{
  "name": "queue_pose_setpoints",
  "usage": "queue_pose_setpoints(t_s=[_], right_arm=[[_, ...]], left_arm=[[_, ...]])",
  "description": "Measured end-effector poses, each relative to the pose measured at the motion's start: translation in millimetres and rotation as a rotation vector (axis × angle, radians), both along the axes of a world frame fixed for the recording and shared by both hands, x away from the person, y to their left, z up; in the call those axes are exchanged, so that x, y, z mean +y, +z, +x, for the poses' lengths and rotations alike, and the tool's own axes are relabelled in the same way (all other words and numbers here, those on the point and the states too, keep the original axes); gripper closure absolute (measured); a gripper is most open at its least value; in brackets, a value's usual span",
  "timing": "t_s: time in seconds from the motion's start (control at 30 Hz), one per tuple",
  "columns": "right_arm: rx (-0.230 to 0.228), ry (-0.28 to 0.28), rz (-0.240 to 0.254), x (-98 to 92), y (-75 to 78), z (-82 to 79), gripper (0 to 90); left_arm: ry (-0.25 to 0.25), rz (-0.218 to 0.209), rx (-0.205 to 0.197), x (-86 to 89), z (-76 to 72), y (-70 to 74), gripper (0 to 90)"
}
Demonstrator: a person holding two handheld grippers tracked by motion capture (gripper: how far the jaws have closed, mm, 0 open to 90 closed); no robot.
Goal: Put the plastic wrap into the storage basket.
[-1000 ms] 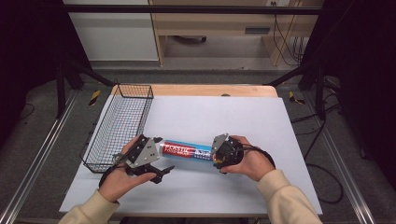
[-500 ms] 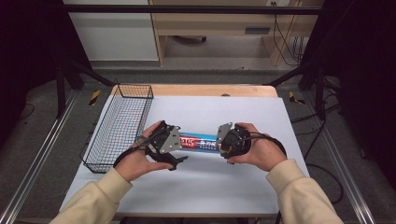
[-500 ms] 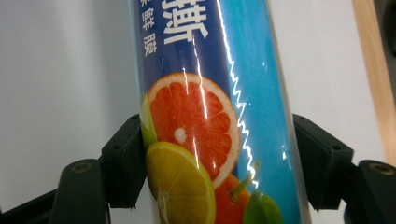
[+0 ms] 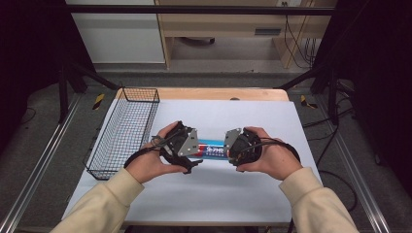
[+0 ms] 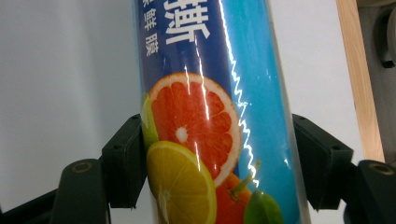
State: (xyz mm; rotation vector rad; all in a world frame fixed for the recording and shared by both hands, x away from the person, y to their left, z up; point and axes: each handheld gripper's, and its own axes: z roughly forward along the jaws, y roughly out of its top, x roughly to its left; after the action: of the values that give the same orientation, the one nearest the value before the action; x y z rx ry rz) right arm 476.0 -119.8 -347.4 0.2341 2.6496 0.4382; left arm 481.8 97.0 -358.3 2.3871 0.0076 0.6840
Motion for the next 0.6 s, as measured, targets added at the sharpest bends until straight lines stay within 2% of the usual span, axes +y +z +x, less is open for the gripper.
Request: queue_pose_setpoints(t_s=[0.2,0.23,0.27,0.3,0.6], right_arm=[[-0.007,0.005,0.014,0.0,9.8,0.7,29.0],[-0.008,0.003,0.015,0.2,11.8,1.0,29.1],[-0.008,0.003,0.015,0.2,11.8,1.0,29.1],[-0.017,0.009,0.013,0.6,16.1,2.2,29.1],[-0.032,0.017,0.002,2.8,30.2,3.2,29.1]], left_arm=[[-0.029,0.029,0.005,-8.2,0.7,1.1,8.6],[-0.030,0.047,-0.001,-10.6,2.1,2.1,8.8],[-0.030,0.047,-0.001,-10.6,2.1,2.1,9.8],[-0.025,0.065,-0.025,-12.8,4.2,4.3,11.2],[-0.002,0.100,-0.045,-18.1,10.7,11.3,16.7]])
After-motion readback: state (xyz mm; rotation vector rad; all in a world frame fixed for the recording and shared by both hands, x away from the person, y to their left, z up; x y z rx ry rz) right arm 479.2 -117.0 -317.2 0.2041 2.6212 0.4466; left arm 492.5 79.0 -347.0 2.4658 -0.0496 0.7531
